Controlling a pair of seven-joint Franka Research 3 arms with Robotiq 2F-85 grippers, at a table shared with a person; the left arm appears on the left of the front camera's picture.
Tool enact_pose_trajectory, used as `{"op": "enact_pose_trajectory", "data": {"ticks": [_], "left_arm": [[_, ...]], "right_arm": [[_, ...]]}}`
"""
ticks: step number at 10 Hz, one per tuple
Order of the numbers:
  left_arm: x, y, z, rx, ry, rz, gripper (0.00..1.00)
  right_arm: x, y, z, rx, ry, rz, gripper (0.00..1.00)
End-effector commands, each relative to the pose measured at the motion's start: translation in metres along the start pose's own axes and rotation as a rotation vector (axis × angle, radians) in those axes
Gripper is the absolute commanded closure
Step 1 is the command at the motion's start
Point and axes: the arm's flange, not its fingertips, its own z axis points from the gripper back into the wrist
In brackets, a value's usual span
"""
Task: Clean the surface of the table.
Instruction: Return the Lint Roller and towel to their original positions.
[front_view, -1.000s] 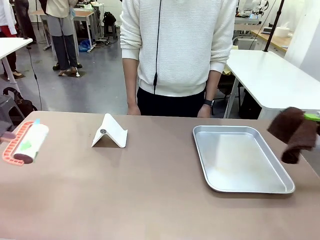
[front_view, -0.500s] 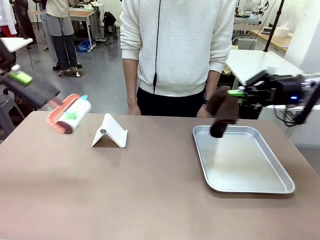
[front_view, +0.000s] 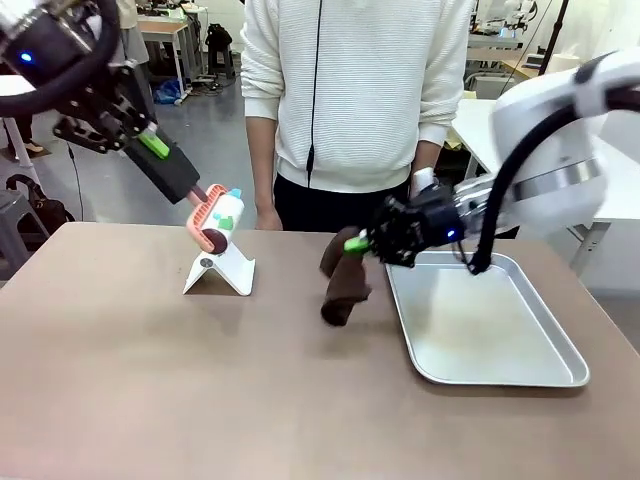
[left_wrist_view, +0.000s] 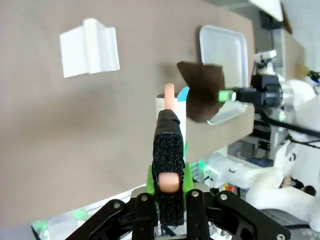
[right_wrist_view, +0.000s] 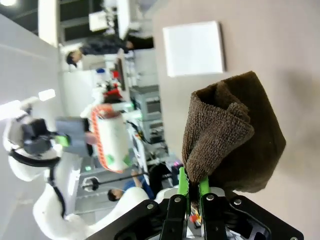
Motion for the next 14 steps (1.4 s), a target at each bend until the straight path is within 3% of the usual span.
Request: {"op": "enact_pose_trajectory", "data": {"ticks": [1, 3, 4, 5, 8, 10, 13, 14], "left_arm": [[0.015, 0.008, -0.004, 0.026, -0.017, 0.073, 0.78], [0.018, 0.026, -0.020, 0.003, -0.019, 0.081, 0.78], [0.010, 0.034, -0.017, -0.055, 0.031, 0.030, 0.78], [0.023, 0.025, -0.020, 0.012, -0.002, 0.071, 0.78], [0.023, 0.032, -0.022, 0.000, 0.011, 0.068, 0.78], [0.051, 0.005, -0.047, 0.068, -0.018, 0.115, 0.78], [0.091, -0.014, -0.073, 0.131, -0.095, 0.157, 0.78], [0.104, -0.014, -0.084, 0.158, -0.074, 0.138, 0.78]], "right_arm": [[0.007, -0.002, -0.008, -0.048, 0.065, 0.007, 0.92], [0.002, -0.005, -0.011, -0.039, 0.106, 0.004, 0.92], [-0.004, -0.014, -0.022, -0.048, 0.073, 0.008, 0.92], [-0.004, -0.014, -0.022, -0.048, 0.073, 0.008, 0.92], [-0.003, -0.016, -0.020, -0.052, 0.089, 0.012, 0.92], [0.015, 0.000, -0.037, 0.020, 0.070, 0.049, 0.92], [0.032, -0.004, -0.043, -0.007, 0.095, -0.002, 0.92], [0.035, -0.008, -0.041, -0.002, 0.101, -0.019, 0.92]]}}
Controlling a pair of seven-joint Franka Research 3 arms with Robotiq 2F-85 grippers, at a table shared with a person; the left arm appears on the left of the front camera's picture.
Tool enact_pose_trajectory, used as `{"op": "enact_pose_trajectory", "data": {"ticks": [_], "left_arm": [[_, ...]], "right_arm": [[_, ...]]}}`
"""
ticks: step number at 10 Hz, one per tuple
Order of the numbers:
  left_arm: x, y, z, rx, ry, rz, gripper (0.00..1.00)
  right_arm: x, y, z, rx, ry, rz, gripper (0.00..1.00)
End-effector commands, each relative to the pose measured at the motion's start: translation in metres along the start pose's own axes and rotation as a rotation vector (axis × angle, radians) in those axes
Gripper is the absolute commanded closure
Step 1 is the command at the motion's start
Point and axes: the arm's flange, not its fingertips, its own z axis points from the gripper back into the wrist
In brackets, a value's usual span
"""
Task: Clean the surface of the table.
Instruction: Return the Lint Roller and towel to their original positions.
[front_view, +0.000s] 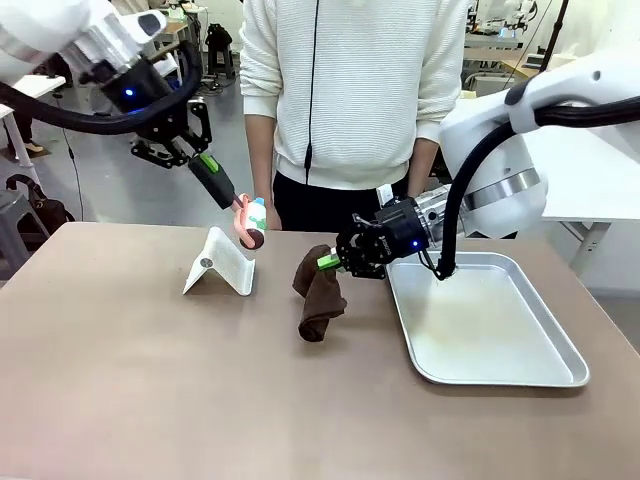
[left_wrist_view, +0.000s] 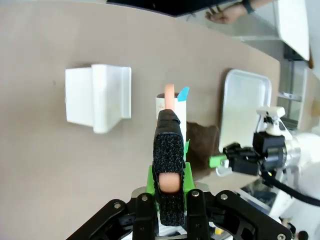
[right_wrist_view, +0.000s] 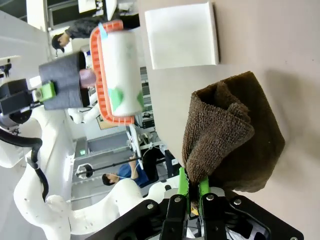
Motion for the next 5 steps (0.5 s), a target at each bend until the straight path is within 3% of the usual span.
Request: {"op": "enact_pose_trajectory", "data": {"ticks": [1, 2, 5], "left_arm": [[0.025, -0.003, -0.013, 0.066, 0.003, 0.005, 0.78], [0.032, 0.001, -0.023, 0.073, -0.007, 0.006, 0.78], [0.047, 0.014, -0.051, 0.120, -0.029, -0.015, 0.78]], "right_arm": [[0.011, -0.005, 0.006, -0.018, 0.002, -0.040, 0.92], [0.015, -0.010, 0.008, -0.081, -0.084, -0.067, 0.92], [0.024, -0.026, 0.003, -0.226, -0.042, -0.145, 0.92]]}}
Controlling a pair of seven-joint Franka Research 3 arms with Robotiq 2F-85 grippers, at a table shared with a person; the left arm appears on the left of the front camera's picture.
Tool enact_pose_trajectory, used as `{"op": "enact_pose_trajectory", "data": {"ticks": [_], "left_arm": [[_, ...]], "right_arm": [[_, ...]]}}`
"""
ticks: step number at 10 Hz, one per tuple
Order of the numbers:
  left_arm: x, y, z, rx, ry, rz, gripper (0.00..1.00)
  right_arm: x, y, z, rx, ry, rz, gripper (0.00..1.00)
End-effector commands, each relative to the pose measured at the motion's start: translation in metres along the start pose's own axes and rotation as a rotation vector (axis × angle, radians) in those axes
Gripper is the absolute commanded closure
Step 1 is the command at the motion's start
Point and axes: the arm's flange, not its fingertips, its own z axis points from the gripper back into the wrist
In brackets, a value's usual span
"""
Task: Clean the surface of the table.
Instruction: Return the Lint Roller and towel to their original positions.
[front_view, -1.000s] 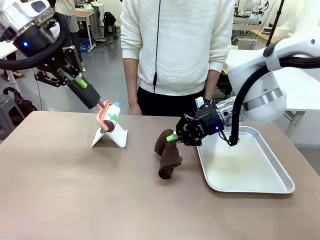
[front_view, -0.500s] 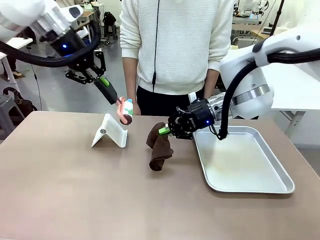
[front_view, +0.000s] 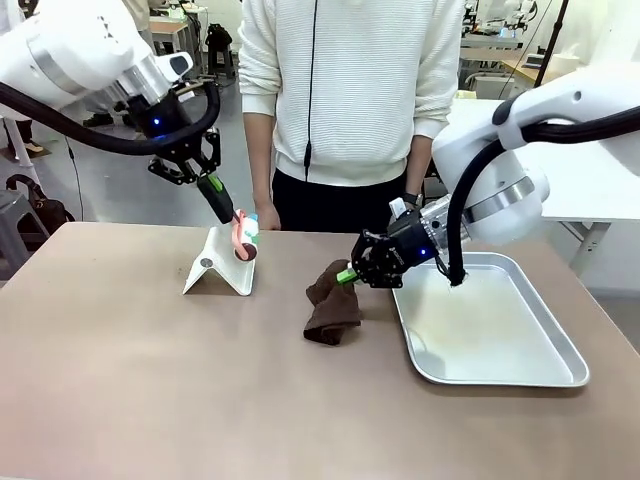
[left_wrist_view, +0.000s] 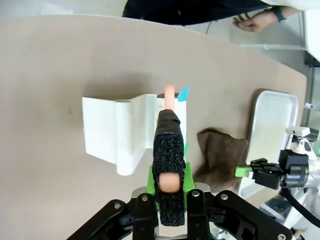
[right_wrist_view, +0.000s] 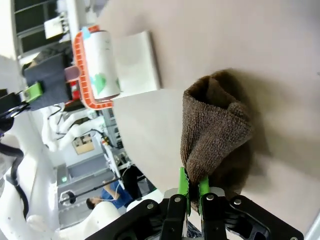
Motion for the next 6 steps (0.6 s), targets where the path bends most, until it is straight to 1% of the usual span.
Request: {"op": "enact_pose_trajectory", "data": {"ticks": [1, 2, 3, 6], "left_arm": [[0.006, -0.004, -0.003, 0.040, -0.018, 0.006, 0.78], [0.006, -0.002, -0.008, 0.051, -0.026, 0.005, 0.78], [0.006, 0.000, -0.016, 0.048, -0.011, -0.012, 0.78], [0.006, 0.005, -0.035, 0.043, 0.039, -0.039, 0.78]], "right_arm": [[0.009, 0.008, -0.007, -0.049, 0.019, -0.057, 0.92], [0.010, 0.008, -0.008, -0.044, 0.021, -0.058, 0.92], [0.011, 0.008, -0.010, -0.036, 0.064, -0.064, 0.92], [0.020, 0.004, -0.016, -0.016, 0.064, -0.122, 0.92]]}}
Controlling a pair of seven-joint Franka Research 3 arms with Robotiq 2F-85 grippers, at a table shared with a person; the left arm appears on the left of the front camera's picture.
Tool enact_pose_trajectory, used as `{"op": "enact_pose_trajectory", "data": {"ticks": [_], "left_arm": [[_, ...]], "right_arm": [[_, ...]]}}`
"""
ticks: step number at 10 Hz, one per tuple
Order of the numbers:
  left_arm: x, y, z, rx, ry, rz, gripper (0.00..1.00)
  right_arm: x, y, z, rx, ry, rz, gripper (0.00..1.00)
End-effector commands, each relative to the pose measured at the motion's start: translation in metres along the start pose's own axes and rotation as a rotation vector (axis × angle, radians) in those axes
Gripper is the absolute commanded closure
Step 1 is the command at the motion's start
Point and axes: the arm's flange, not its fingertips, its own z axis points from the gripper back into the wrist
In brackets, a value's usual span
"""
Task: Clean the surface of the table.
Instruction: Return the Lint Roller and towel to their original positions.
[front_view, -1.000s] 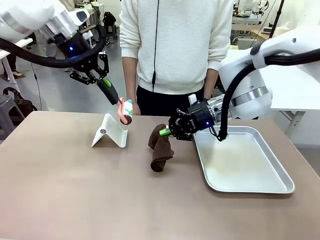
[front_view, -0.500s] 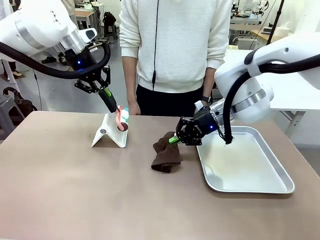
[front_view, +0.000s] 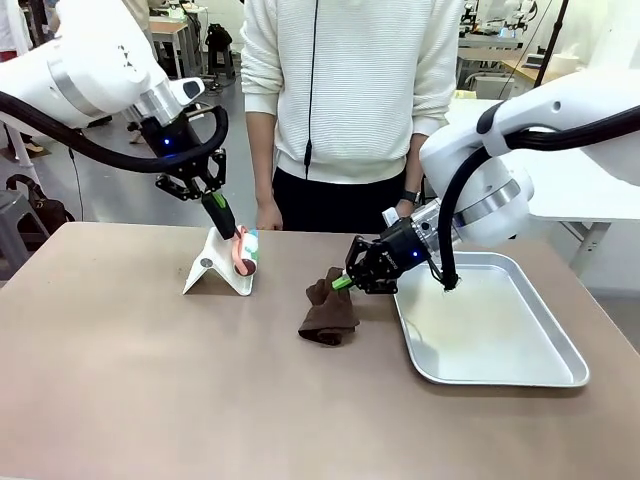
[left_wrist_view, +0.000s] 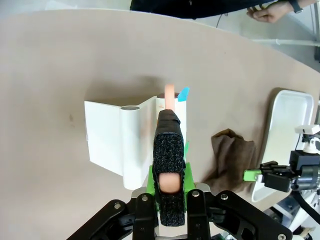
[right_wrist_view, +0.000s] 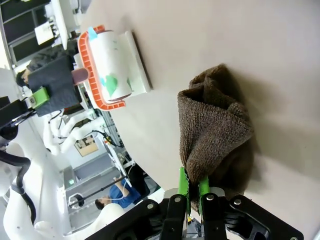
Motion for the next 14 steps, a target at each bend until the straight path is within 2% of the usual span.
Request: {"op": "enact_pose_trajectory", "data": {"ticks": [1, 6, 11, 12, 13, 14], "left_arm": [[0.004, 0.003, -0.001, 0.013, 0.003, -0.017, 0.78], [0.000, 0.006, -0.010, -0.016, 0.022, 0.003, 0.78], [0.000, 0.004, -0.011, 0.010, 0.019, 0.020, 0.78], [0.000, 0.004, -0.011, 0.014, 0.020, 0.024, 0.60], [0.000, 0.005, -0.011, 0.027, 0.023, 0.027, 0.21], [0.001, 0.005, -0.011, 0.032, 0.024, 0.031, 0.02]], "right_arm": [[0.011, 0.005, -0.001, 0.005, 0.030, -0.049, 0.92], [0.021, 0.005, -0.005, 0.008, 0.070, -0.092, 0.92], [0.025, 0.006, -0.004, 0.011, 0.099, -0.100, 0.92], [0.026, 0.006, -0.004, 0.012, 0.110, -0.106, 0.64], [0.026, 0.005, -0.004, 0.018, 0.113, -0.109, 0.46], [0.027, 0.004, -0.003, 0.022, 0.114, -0.118, 0.10]]}}
